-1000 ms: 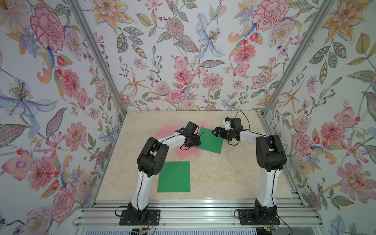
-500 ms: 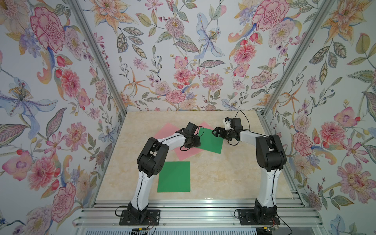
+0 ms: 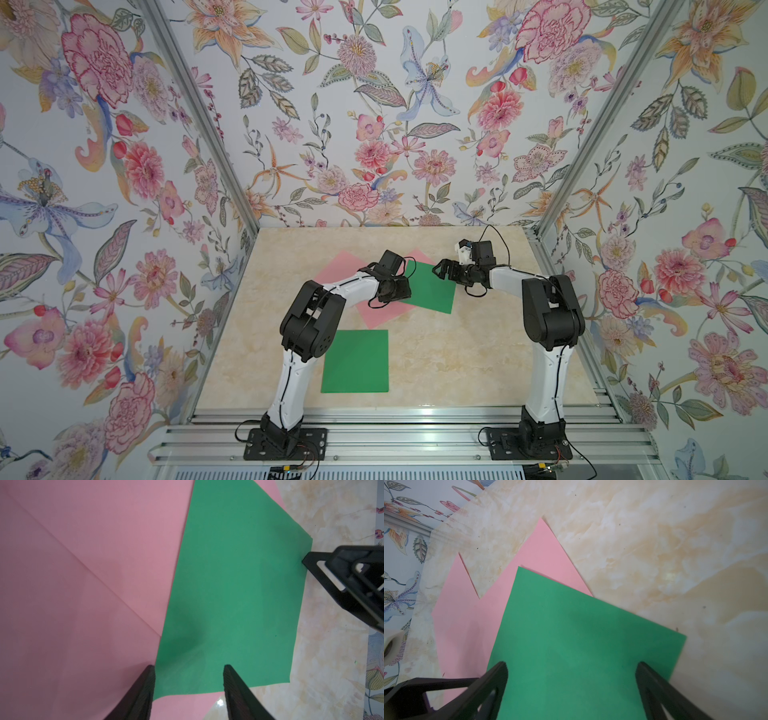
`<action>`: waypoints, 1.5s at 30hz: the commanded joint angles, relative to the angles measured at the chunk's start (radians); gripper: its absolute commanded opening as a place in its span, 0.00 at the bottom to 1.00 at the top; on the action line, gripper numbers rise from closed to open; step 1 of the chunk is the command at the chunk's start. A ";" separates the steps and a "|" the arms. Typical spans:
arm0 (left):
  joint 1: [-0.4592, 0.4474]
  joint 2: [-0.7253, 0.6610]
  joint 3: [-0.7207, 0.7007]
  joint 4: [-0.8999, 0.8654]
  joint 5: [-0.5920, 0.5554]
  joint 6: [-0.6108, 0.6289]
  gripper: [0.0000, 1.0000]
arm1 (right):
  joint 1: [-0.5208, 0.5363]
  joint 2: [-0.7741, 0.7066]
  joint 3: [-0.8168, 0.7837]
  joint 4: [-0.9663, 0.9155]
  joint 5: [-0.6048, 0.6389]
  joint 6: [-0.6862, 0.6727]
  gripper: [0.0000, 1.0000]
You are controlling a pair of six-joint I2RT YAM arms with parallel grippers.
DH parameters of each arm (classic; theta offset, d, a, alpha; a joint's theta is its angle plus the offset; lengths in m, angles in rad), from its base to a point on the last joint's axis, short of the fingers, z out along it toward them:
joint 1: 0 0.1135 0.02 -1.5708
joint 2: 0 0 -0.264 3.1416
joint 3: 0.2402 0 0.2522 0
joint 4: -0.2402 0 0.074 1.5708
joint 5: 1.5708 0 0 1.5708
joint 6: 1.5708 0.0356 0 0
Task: Sort the scattered colored papers by color
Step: Pick up the colored paper from the center of the board.
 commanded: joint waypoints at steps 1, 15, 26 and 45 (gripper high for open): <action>-0.014 0.030 -0.014 0.008 0.027 -0.027 0.55 | -0.003 0.047 -0.009 -0.038 -0.009 0.009 1.00; 0.000 0.059 -0.066 0.225 0.084 -0.092 0.56 | -0.003 0.051 -0.021 -0.026 -0.018 0.012 1.00; 0.009 0.078 -0.019 0.314 0.145 0.000 0.58 | -0.003 0.061 -0.026 -0.021 -0.023 0.015 1.00; 0.044 0.084 -0.023 0.492 0.230 0.032 0.55 | 0.000 0.074 -0.025 -0.020 -0.032 0.014 1.00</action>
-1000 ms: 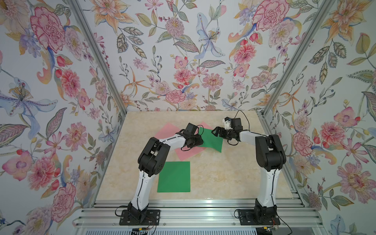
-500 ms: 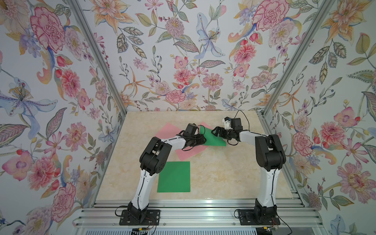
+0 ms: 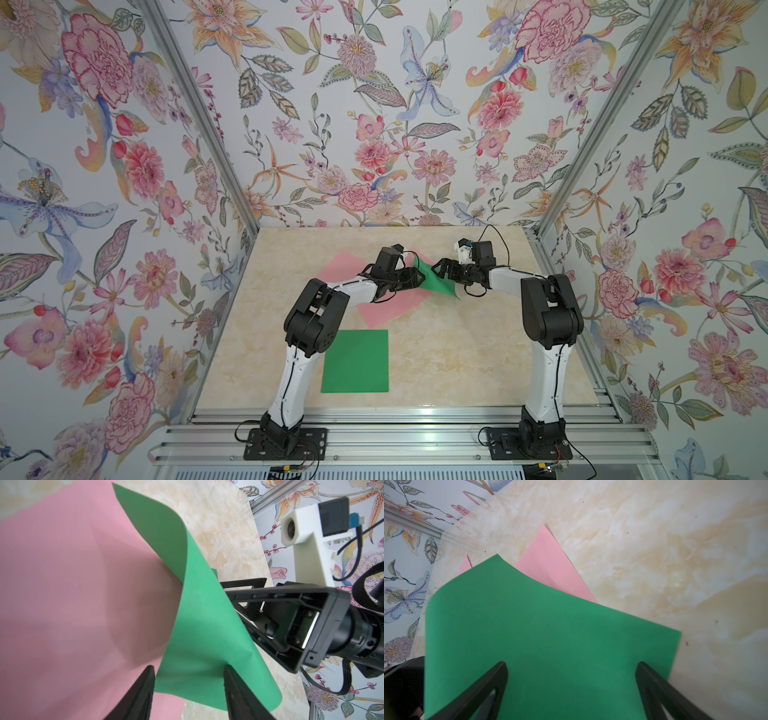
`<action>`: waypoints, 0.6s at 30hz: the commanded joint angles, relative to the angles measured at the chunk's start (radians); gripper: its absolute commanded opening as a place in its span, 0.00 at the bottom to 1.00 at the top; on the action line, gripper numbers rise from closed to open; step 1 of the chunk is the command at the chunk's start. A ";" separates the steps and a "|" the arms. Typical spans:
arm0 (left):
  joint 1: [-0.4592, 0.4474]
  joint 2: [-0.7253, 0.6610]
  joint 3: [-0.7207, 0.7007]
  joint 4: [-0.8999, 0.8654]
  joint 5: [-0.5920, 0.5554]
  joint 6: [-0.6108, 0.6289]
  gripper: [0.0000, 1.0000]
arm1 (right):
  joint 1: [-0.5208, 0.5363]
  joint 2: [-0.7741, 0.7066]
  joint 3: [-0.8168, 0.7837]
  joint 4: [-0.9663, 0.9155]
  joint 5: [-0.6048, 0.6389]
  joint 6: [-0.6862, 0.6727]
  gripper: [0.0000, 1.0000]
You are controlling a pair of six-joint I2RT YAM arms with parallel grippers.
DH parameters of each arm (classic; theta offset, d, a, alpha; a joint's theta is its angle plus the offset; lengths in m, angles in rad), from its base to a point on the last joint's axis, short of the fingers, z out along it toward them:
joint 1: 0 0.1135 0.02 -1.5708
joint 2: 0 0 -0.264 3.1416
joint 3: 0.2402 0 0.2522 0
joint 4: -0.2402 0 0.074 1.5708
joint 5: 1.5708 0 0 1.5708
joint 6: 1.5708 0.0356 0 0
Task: Sort the scattered colored papers by color
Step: Pick up the colored paper from the center of the board.
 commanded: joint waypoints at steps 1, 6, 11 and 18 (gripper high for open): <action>0.009 0.018 0.016 0.025 0.023 0.022 0.55 | 0.003 0.057 -0.023 -0.068 -0.004 0.013 1.00; 0.009 -0.010 0.001 0.060 0.052 0.035 0.56 | 0.003 0.067 -0.015 -0.071 -0.004 0.013 1.00; 0.008 -0.008 -0.009 0.136 0.134 0.030 0.58 | 0.005 0.073 -0.011 -0.071 -0.006 0.014 1.00; 0.011 -0.017 -0.030 0.178 0.185 0.060 0.61 | 0.005 0.074 -0.008 -0.074 -0.007 0.011 1.00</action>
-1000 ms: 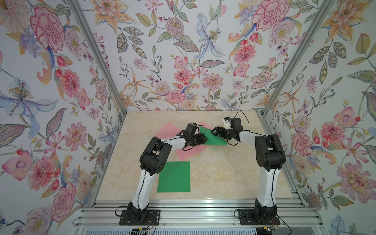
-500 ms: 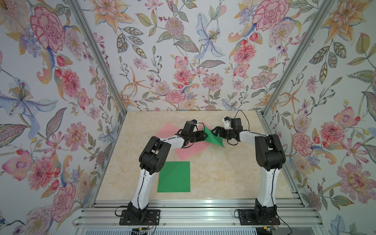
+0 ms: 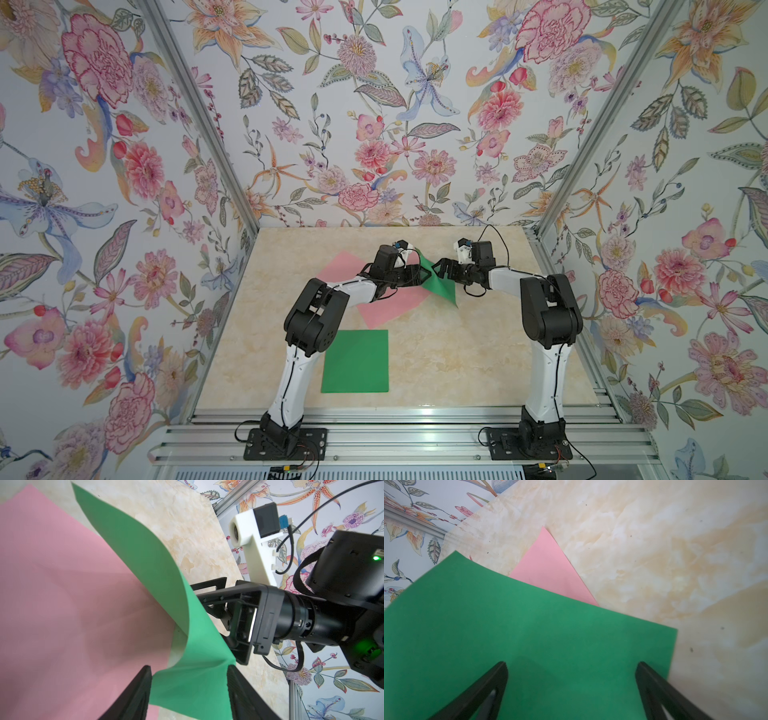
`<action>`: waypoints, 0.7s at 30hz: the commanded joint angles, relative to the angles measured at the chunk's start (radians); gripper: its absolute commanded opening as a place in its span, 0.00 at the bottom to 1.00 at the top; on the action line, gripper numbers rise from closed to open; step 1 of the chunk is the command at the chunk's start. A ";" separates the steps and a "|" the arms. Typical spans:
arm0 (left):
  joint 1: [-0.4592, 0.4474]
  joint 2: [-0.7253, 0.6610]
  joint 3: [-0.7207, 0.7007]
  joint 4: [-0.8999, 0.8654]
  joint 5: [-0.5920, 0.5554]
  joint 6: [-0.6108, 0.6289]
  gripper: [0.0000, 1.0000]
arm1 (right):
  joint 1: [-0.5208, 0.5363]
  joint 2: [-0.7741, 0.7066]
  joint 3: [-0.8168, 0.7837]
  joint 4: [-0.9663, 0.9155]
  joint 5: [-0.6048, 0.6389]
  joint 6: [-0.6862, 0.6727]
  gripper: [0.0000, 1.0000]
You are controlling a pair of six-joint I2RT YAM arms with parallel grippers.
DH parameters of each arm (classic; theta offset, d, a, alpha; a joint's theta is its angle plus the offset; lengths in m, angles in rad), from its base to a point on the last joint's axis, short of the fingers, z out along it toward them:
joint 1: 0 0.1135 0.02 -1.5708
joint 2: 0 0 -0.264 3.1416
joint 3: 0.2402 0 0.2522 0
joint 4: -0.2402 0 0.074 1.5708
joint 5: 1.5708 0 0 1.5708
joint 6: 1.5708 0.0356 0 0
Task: Sort the scattered colored papers by color
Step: Pick up the colored paper from the center of the board.
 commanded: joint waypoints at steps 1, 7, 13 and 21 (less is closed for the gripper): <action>0.012 -0.016 -0.025 0.042 0.037 0.028 0.62 | 0.005 0.066 -0.009 -0.093 0.001 0.012 1.00; 0.042 0.023 -0.012 0.007 0.022 0.108 0.65 | 0.008 0.065 -0.008 -0.096 -0.002 0.012 1.00; 0.052 0.064 0.083 -0.050 0.086 0.217 0.63 | 0.008 0.066 -0.005 -0.101 0.002 0.009 1.00; 0.057 0.180 0.258 -0.175 0.299 0.338 0.62 | 0.012 0.077 0.003 -0.107 0.001 0.009 1.00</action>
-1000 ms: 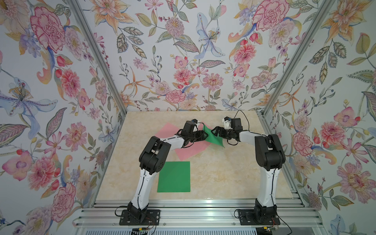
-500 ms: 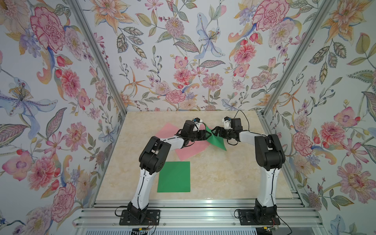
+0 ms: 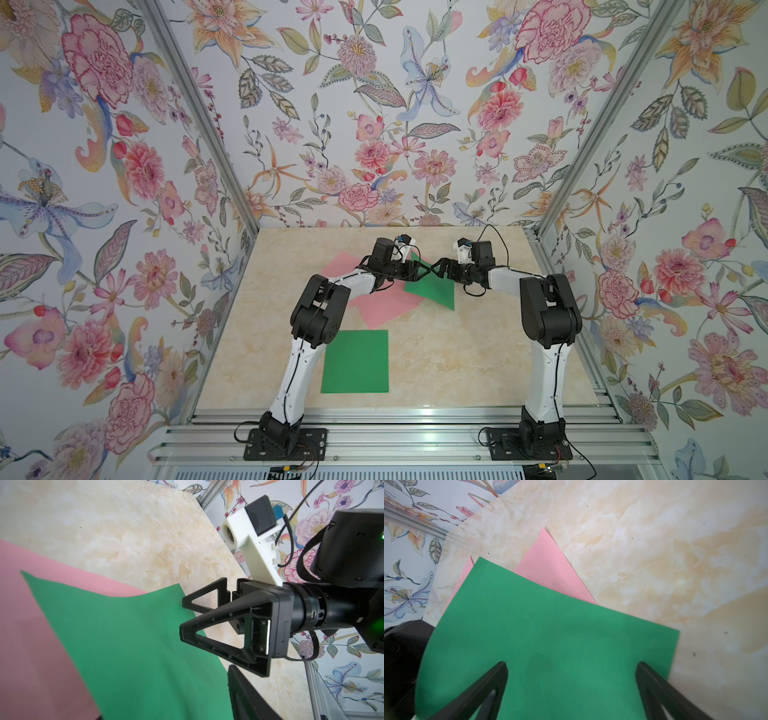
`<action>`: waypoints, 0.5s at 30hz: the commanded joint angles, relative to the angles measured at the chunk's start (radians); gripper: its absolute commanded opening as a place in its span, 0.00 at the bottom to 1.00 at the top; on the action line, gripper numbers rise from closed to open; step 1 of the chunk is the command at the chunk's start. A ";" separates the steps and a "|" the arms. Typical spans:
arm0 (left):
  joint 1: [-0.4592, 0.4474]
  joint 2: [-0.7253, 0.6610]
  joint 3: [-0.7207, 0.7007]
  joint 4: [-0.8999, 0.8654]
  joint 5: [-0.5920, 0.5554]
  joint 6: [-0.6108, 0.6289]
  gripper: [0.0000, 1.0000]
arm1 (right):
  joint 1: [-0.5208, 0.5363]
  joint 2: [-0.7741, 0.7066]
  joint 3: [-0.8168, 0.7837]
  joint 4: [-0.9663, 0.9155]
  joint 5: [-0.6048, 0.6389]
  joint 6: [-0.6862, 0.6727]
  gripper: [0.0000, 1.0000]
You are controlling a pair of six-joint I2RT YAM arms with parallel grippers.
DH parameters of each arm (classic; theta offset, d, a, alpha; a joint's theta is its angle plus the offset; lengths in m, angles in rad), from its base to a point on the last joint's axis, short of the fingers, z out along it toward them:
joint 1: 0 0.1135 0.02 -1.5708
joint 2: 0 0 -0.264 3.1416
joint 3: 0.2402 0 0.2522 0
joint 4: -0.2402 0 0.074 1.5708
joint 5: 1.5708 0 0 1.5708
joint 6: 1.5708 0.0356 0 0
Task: Sort the scattered colored papers by color
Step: Pick up the colored paper from the center of the board.
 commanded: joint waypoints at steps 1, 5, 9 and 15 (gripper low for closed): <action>0.007 0.034 0.061 -0.111 0.137 0.132 0.62 | 0.011 0.068 -0.010 -0.106 0.007 0.007 1.00; 0.006 0.023 0.081 -0.210 0.135 0.187 0.58 | 0.013 0.075 -0.002 -0.110 0.009 0.008 1.00; 0.011 -0.004 0.080 -0.297 0.052 0.250 0.57 | 0.019 0.085 0.007 -0.112 0.007 0.009 1.00; 0.041 -0.015 0.089 -0.357 -0.079 0.265 0.50 | 0.024 0.089 0.004 -0.110 0.006 0.009 1.00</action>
